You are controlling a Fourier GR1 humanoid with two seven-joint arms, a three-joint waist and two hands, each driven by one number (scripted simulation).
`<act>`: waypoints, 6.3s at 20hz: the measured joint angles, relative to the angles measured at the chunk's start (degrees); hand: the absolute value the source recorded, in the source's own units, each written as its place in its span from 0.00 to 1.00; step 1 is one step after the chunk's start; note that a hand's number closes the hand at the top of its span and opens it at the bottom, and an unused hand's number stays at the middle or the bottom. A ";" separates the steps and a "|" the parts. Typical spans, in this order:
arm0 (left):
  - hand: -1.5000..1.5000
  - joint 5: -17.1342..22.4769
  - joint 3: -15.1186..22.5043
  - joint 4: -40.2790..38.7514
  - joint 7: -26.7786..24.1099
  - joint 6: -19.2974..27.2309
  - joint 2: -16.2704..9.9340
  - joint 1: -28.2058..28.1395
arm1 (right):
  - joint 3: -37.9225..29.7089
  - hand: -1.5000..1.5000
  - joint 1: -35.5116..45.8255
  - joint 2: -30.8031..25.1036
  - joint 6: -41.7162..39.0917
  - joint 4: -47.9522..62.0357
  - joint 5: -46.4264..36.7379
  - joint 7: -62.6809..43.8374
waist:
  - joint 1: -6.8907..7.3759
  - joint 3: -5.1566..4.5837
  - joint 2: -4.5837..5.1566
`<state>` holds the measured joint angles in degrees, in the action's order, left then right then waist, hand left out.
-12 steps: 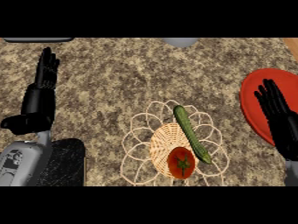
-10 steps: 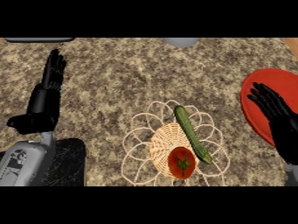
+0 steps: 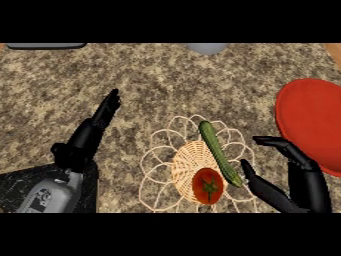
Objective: Pick the tomato from the placemat and place it in the bowl
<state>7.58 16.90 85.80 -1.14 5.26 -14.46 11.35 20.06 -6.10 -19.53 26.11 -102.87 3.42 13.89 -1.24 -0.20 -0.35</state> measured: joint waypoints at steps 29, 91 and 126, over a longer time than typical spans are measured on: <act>0.50 0.83 0.85 2.93 3.06 -5.59 0.11 -2.01 | 19.42 0.00 19.76 -9.37 -40.53 -20.55 -20.81 -75.57 | 2.04 -0.02 0.32; 0.50 -6.83 -7.45 7.02 6.28 -13.78 7.98 -5.53 | 11.44 1.00 13.56 8.77 -41.51 4.75 -57.91 -50.65 | 1.28 0.16 0.23; 0.50 -8.61 -9.26 4.37 3.59 -15.64 8.98 -5.57 | -25.08 1.00 24.33 -3.02 -26.70 2.66 -63.76 -42.95 | 1.47 0.23 0.45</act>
<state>-1.02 7.64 90.17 2.45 -10.38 -5.48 5.78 -5.02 18.23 -22.56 -0.59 -100.21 -60.34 -29.06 0.22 0.03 0.10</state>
